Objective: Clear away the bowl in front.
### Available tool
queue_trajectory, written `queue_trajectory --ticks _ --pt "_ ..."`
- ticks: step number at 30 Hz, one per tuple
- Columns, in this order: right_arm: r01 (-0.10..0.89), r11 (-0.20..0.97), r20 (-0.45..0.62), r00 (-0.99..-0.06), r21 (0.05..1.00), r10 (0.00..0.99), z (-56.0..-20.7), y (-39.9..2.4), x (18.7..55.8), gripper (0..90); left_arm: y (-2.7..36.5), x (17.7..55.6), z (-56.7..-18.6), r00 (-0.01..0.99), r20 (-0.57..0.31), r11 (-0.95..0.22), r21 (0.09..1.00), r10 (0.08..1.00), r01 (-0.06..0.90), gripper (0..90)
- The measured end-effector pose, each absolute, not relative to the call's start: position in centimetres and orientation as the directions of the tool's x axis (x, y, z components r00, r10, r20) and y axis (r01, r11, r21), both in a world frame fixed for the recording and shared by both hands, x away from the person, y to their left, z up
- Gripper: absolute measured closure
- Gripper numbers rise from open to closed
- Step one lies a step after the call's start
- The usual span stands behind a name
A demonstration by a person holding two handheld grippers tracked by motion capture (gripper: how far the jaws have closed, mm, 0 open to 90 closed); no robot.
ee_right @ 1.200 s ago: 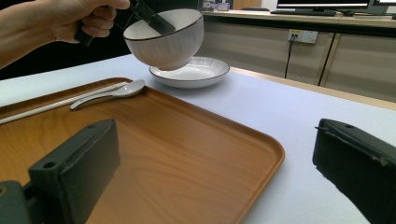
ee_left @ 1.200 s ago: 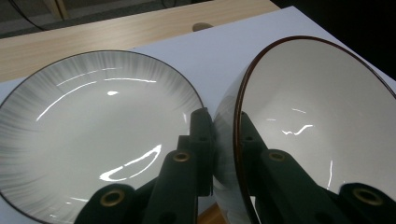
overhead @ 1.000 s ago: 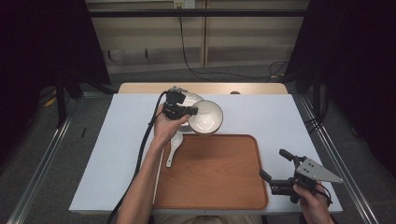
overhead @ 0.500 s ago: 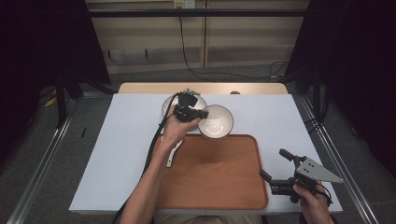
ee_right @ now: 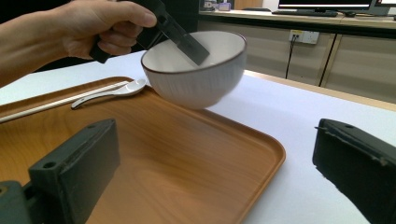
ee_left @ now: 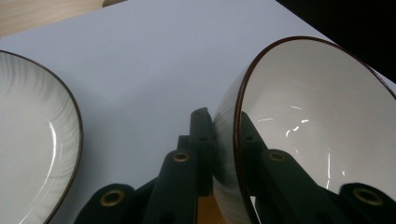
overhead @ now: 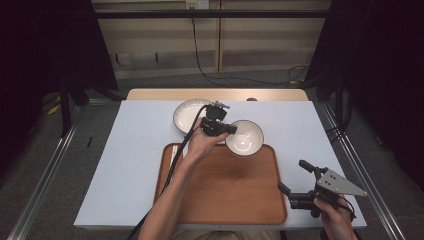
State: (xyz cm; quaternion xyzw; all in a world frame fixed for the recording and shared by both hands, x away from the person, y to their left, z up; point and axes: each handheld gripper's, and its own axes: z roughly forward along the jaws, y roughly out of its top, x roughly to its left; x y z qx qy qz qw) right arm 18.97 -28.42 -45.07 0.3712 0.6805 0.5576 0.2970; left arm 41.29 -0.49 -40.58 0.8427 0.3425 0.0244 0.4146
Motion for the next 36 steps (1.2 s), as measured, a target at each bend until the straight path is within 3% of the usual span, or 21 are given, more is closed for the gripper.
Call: queue_trajectory --ticks 34,36 --pt "0.182 0.094 0.021 -0.545 0.979 0.838 -45.1 -28.5 19.0 0.7 -6.0 41.4 -45.1 0.763 -0.333 -0.466 0.634 0.555 0.616 80.6" --pt "0.18 0.096 0.018 -0.547 0.979 0.837 -45.2 -28.5 19.1 0.7 -6.1 41.4 -45.0 0.77 -0.298 -0.488 0.631 0.564 0.602 81.3"
